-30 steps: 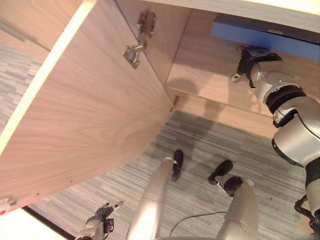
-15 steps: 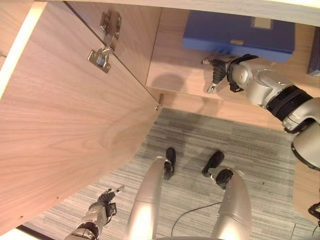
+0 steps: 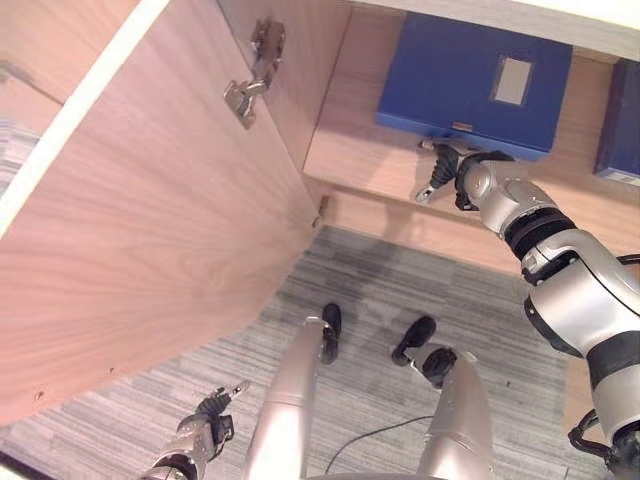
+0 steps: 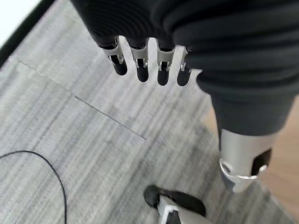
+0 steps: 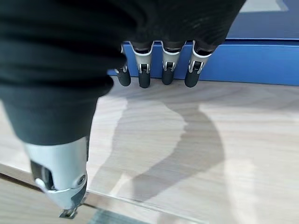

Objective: Put the empty folder in the office cabinet

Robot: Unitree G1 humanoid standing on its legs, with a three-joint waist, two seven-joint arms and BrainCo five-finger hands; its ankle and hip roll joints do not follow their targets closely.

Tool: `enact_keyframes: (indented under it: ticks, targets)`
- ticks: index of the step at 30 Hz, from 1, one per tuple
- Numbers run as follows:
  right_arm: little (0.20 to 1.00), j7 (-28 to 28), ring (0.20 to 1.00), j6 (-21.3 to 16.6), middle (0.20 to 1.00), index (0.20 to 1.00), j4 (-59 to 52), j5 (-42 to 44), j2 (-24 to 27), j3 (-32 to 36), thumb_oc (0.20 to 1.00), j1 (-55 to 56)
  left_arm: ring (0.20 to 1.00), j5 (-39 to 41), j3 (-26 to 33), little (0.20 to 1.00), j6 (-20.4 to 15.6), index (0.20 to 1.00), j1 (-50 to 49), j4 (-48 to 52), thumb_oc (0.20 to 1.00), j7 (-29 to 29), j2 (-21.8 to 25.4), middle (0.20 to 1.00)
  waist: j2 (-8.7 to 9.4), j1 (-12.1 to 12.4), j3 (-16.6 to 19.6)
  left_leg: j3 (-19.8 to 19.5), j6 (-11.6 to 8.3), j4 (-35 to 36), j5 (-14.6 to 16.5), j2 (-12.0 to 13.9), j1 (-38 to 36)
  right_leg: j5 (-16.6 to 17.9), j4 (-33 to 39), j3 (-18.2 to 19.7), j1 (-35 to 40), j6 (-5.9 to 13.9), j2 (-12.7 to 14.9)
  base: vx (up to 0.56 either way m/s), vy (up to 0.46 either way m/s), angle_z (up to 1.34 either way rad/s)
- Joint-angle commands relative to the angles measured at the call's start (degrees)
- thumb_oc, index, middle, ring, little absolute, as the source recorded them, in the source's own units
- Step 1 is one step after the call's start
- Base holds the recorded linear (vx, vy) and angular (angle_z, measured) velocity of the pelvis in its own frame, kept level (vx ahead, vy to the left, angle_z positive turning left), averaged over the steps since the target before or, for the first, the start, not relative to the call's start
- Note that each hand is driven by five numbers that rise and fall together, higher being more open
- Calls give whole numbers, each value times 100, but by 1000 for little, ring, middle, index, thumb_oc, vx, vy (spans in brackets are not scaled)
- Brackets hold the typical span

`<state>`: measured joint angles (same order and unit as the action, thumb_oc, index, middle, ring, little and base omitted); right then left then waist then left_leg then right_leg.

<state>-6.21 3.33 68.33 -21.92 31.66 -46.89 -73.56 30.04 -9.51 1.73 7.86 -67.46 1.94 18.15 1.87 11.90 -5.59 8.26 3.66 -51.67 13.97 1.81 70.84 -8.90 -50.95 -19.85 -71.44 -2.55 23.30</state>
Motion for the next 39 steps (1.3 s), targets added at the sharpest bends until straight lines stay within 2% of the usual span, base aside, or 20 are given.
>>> enact_keyframes:
  ticks: [1, 4, 7, 8, 12, 14, 15, 16, 17, 18, 19, 21, 26, 33, 35, 37, 39]
  targets:
    - [1000, -339, 1000, 766, 1000, 1000, 1323, -202, 376, -290, 1000, 743, 1000, -289, 18, 1000, 37, 1000, -127, -315, 1000, 77, 81, 1000, -417, 103, -578, 101, 131, 388, 131, -13, -20, -36, 566, 427, 318, 216, 251, -8, 6, 14]
    - [1000, -302, 1000, 754, 1000, 1000, 1294, -189, 352, -265, 1000, 731, 1000, -304, 38, 1000, 43, 1000, -121, -321, 1000, 69, 88, 1000, -410, 108, -590, 117, 131, 391, 129, -6, -33, -25, 566, 423, 327, 221, 253, -6, 9, 6]
    - [1000, 193, 1000, 767, 1000, 1000, 1469, -315, 229, -248, 1000, 76, 1000, -317, 23, 1000, -7, 1000, 15, -351, 1000, 180, 125, 1000, -412, 127, -605, 103, 107, 413, 94, 32, -4, 5, 621, 373, 329, 251, 243, -12, -16, 25]
    - [1000, 202, 1000, 763, 1000, 1000, 1486, -312, 216, -253, 1000, 61, 1000, -317, 31, 1000, -8, 1000, 23, -354, 1000, 181, 124, 1000, -414, 121, -613, 101, 106, 411, 94, 33, -3, 5, 622, 370, 331, 250, 241, -1, -23, -26]
    - [1000, 787, 1000, 643, 1000, 1000, 1500, -361, 622, -783, 1000, -1272, 1000, -417, 132, 1000, -139, 1000, 85, -591, 1000, 385, 225, 1000, -383, 191, -536, 70, 61, 424, 83, 61, 10, -2, 598, 370, 310, 258, 261, 5, -23, -16]
    - [1000, 909, 1000, 636, 1000, 1000, 1385, -294, 683, -855, 1000, -1488, 1000, -446, 193, 1000, -171, 1000, 134, -637, 1000, 415, 243, 1000, -377, 180, -529, 61, 51, 421, 82, 66, 17, -5, 581, 379, 300, 259, 259, 5, -6, -5]
    - [1000, 971, 1000, 672, 1000, 1000, 1244, -330, -92, -1169, 1000, -2133, 1000, -480, 113, 1000, -226, 1000, 276, -766, 1000, 609, 378, 1000, -346, 278, -495, 44, 24, 408, 97, 87, 7, -30, 566, 368, 319, 258, 256, 3, -18, 6]
    - [1000, 974, 1000, 668, 1000, 1000, 1277, -326, -136, -1184, 1000, -2168, 1000, -480, 143, 1000, -230, 1000, 282, -773, 1000, 609, 371, 1000, -352, 247, -502, 43, 30, 417, 82, 82, 15, -21, 578, 359, 317, 251, 259, -1, -14, 4]
    - [1000, 1114, 1000, 748, 1000, 1000, 742, -264, -290, -1269, 1000, -2218, 1000, -420, 163, 1000, -200, 1000, 352, -711, 1000, 624, 406, 1000, -323, 178, -495, 47, 25, 440, 75, 96, -9, -16, 590, 367, 334, 251, 246, 6, 54, -5]
    - [1000, 1407, 1000, 877, 1000, 1000, -1086, -302, -82, -745, 1000, -1710, 1000, -316, 374, 1000, -190, 1000, 366, -662, 1000, 623, 165, 1000, -306, -56, -562, 87, 8, 459, 124, 163, -80, 1, 642, 416, 384, 275, 163, 3, 56, -12]
    - [1000, 1370, 1000, 936, 1000, 1000, -1196, -335, -28, -695, 1000, -1650, 1000, -318, 354, 1000, -189, 1000, 354, -657, 1000, 624, 183, 1000, -286, -47, -548, 92, 18, 486, 98, 151, -87, 18, 664, 410, 390, 269, 172, 4, 78, -21]
    - [1000, 1619, 1000, 1071, 1000, 1000, -2231, -620, 192, 138, 1000, -1109, 1000, -295, 481, 1000, -107, 1000, 657, -734, 1000, 735, 0, 1000, -353, -281, -598, 102, 23, 573, 111, 177, -142, 30, 748, 404, 452, 288, 105, 0, 44, -25]
    - [1000, 1784, 1000, 1082, 1000, 1000, -1704, -457, 178, 586, 1000, -667, 1000, -488, 399, 1000, -171, 1000, 652, -650, 1000, 698, -10, 1000, -420, -239, -585, 86, 7, 839, 30, 151, -345, 153, 956, 331, 652, 391, 131, 1, 6, -7]
    - [1000, 1731, 1000, 885, 1000, 1000, -1340, -135, -13, 504, 1000, -381, 1000, -599, 479, 1000, -241, 1000, 348, -634, 1000, 675, 115, 1000, -287, -260, -572, 142, -51, 1542, -150, 108, -1152, 458, 1542, 167, 1356, 618, 71, 0, 0, 0]
    - [1000, 1687, 1000, 931, 1000, 1000, -1800, -366, 10, 565, 1000, -162, 1000, -635, 538, 1000, -235, 1000, 294, -634, 1000, 699, 107, 1000, -198, -352, -531, 150, -82, 1825, -201, 102, -1507, 550, 1813, 79, 1717, 672, 50, 18, -7, -1]
    - [1000, 1877, 1000, 989, 1000, 1000, -1930, -741, 0, 667, 1000, 103, 1000, -731, 545, 1000, -229, 1000, 322, -635, 1000, 718, 65, 1000, -171, -393, -506, 136, -101, 2020, -233, 87, -1753, 605, 1975, 35, 1965, 716, 41, 17, -2, -3]
    - [1000, 2537, 1000, 1058, 1000, 1000, -2527, -1387, -48, 902, 1000, 801, 1000, -833, 536, 1000, -260, 1000, 367, -583, 1000, 874, -81, 1000, -111, -486, -508, 132, -160, 2245, -281, 95, -2201, 638, 2238, -33, 2436, 777, -4, 33, -15, -8]
